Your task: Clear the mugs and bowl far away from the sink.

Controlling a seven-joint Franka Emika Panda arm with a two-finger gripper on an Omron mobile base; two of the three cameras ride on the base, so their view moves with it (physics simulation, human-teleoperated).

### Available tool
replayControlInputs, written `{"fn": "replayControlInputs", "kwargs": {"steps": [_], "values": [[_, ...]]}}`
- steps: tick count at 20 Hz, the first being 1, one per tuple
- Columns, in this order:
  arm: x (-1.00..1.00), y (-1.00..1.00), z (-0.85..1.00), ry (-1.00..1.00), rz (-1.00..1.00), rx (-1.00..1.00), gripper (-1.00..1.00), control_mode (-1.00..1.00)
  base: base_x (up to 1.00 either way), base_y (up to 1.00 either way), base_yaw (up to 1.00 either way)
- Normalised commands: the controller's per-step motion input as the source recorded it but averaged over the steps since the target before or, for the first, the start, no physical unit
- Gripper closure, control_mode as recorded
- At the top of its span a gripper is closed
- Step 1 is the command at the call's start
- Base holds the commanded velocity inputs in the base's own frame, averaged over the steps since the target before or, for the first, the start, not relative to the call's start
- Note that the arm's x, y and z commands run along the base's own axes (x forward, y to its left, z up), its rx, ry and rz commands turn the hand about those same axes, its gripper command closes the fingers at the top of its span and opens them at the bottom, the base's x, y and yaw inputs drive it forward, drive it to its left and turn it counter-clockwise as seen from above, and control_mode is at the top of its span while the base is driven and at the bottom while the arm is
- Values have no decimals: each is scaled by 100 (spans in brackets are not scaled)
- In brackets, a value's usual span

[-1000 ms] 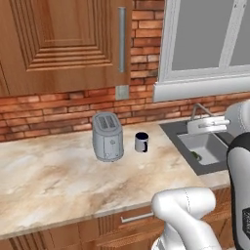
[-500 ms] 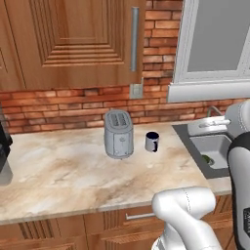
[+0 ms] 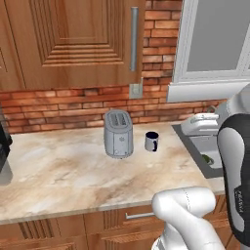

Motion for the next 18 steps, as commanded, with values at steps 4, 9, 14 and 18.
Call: {"fn": "replayControlInputs", "kwargs": {"steps": [4,9,14,18], "values": [[12,0,-7,12,-4,0,-100,-100,0,0,0],[21,0,-18,-1,5,0,-100,-100,0,0,0],[18,0,-35,-3,7,-8,-100,-100,0,0,0],[26,0,-45,0,4,-10,-100,-100,0,0,0]]}}
